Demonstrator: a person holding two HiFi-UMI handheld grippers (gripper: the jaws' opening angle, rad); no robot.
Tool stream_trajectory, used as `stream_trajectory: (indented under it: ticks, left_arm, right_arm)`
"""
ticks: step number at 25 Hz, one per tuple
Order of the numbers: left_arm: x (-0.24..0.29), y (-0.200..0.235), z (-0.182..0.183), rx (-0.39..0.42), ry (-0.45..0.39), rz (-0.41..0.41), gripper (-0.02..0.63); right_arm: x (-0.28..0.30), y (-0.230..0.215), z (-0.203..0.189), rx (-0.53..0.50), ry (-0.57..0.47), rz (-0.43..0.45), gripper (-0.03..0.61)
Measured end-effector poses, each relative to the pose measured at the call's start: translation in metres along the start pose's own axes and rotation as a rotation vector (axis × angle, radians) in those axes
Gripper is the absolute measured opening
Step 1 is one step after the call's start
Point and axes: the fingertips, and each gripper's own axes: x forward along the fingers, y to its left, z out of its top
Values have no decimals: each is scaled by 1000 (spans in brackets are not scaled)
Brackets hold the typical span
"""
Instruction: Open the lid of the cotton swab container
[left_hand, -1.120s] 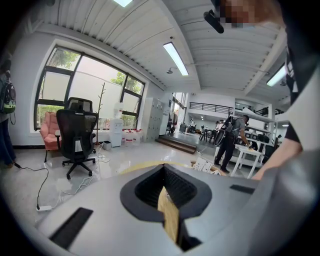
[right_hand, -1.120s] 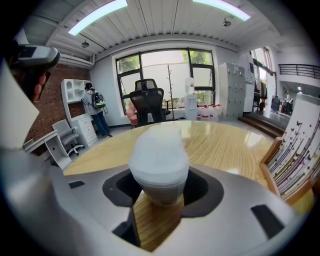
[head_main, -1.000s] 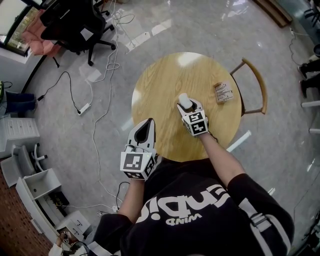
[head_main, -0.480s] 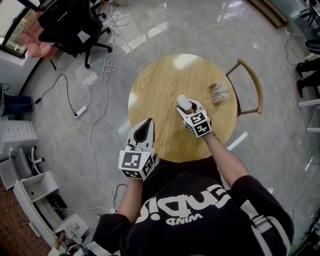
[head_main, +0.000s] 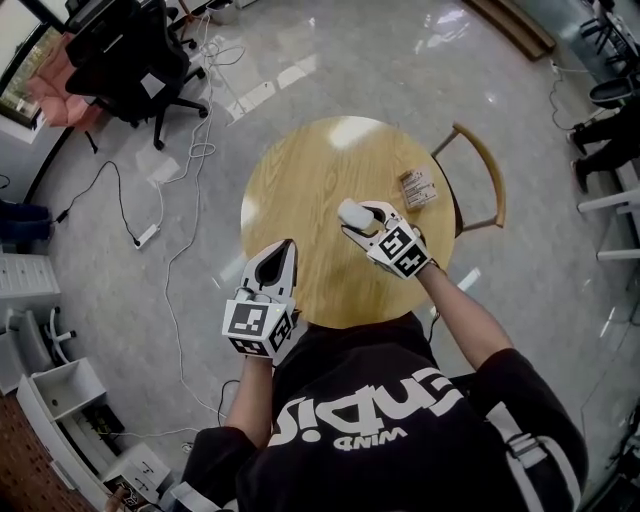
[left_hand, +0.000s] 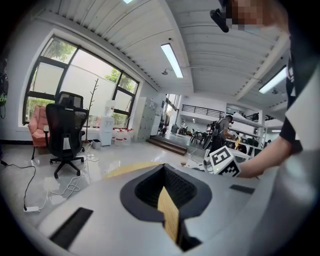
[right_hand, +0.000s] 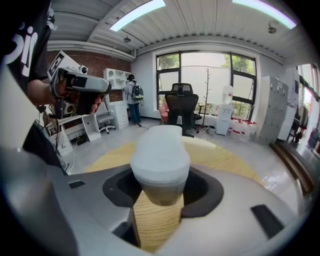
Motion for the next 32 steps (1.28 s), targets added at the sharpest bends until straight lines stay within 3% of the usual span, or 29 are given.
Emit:
stream_trajectory:
  ticks: [4, 12, 20, 32]
  left_arm:
    - [-2, -9, 5, 6, -10, -35, 9]
    - [-8, -25, 7, 34, -6, -99, 9]
    - [-15, -36, 16, 110, 1, -170, 9]
    - [-27, -43, 36, 188, -47, -231, 9]
  right_arm:
    - [-20, 4, 18, -63, -14, 55, 199]
    - [-58, 11, 54, -68, -68, 168, 198]
    - [-79, 34, 59, -153, -59, 329, 199]
    - [-90, 35, 59, -140, -68, 360, 198]
